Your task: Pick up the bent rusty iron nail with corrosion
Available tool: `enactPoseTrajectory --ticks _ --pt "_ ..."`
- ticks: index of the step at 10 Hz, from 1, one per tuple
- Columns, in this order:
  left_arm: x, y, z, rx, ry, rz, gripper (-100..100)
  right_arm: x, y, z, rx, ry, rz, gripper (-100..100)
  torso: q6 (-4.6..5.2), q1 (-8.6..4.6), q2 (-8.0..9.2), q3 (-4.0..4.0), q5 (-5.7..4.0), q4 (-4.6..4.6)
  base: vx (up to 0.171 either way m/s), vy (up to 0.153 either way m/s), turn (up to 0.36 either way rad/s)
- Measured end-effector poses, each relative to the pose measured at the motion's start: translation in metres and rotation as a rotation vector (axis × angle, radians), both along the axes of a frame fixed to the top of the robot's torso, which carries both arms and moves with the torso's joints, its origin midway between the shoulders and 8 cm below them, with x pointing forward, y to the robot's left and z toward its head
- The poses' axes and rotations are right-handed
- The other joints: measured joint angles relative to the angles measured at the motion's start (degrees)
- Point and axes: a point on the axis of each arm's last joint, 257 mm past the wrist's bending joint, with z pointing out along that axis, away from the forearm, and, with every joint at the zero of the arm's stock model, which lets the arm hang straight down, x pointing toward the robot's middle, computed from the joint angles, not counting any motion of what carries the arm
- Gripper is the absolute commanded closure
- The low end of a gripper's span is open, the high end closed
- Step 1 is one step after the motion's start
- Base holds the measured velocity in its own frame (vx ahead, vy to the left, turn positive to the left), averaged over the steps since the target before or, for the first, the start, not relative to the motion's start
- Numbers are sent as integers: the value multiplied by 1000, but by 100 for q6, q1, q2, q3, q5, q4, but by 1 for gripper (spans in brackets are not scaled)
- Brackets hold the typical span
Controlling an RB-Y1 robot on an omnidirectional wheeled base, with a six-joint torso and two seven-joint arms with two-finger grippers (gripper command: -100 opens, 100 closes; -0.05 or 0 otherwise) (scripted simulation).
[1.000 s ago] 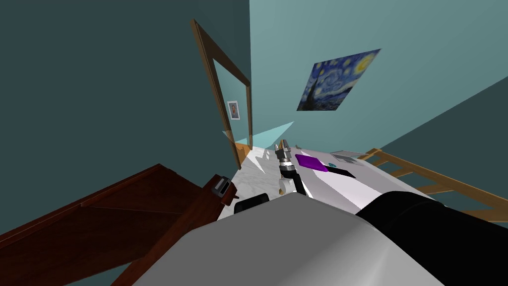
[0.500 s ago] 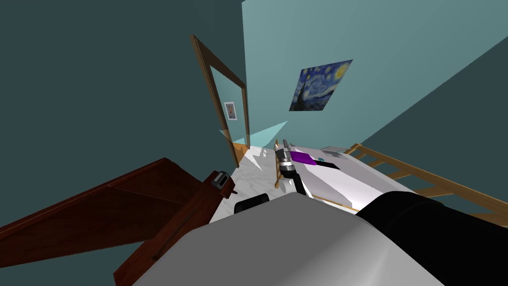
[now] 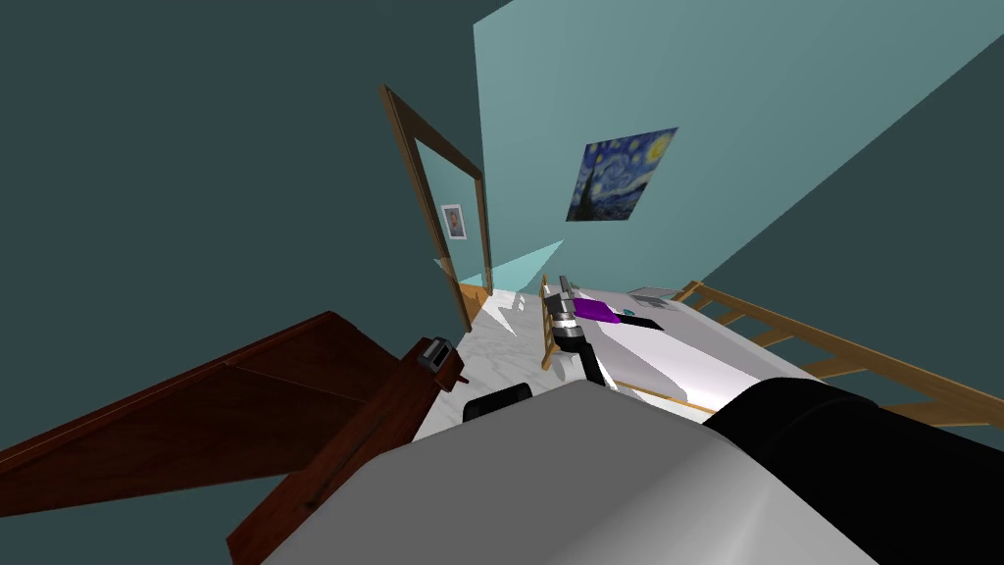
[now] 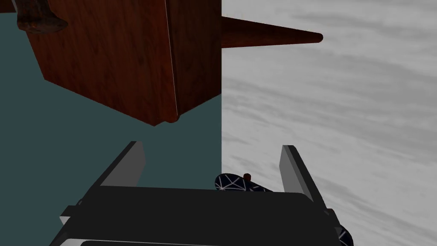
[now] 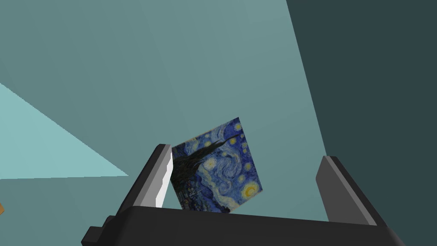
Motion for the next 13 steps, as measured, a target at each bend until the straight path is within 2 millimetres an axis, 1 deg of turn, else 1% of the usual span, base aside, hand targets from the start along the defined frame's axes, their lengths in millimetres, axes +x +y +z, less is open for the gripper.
enactPoseTrajectory --ticks 1,2,4,5,6,7,9,10,11,12,13 --pt "13 -2 -3 -5 -18 -5 -100 0 0 0 0 0 0 0 -1 1 0 0 1 0 6 38 -24" --pt "35 -4 -6 -10 -43 -16 -100 0 0 0 0 0 0 0 0 6 -6 -3 2 -1 12 37 -29" --pt "55 -8 -5 -16 -72 -26 -100 0 0 0 0 0 0 0 -1 2 -8 -4 1 -2 19 42 -28" --pt "72 -9 -1 -21 -97 -36 -100 0 0 0 0 0 0 0 -1 11 -13 -7 2 -3 49 61 -31" --pt "87 -12 -1 -28 -119 -45 -100 0 0 0 0 0 0 0 -1 14 -21 -12 3 -4 84 83 -29" --pt "107 -15 2 -30 -150 -50 -100 0 0 0 0 0 0 0 0 21 -33 -18 4 -7 88 110 -37" --pt "142 -18 8 -44 -199 -63 -100 0 0 0 0 0 0 0 -1 45 -41 -24 9 -9 106 155 -32" --pt "153 -20 8 -53 -211 -67 -100 0 0 0 0 0 0 0 -2 51 -47 -27 11 -11 53 72 -18" --pt "154 -20 9 -55 -213 -67 0 0 0 0 0 0 0 0 -4 23 -29 -18 7 -9 10 14 -1" --pt "154 -20 9 -54 -213 -67 -100 0 0 0 0 0 0 0 -4 1 -13 -9 1 -5 9 35 44" --pt "158 -22 6 -54 -213 -70 -100 0 0 0 0 0 0 0 -4 2 -9 -6 1 -4 5 45 29"
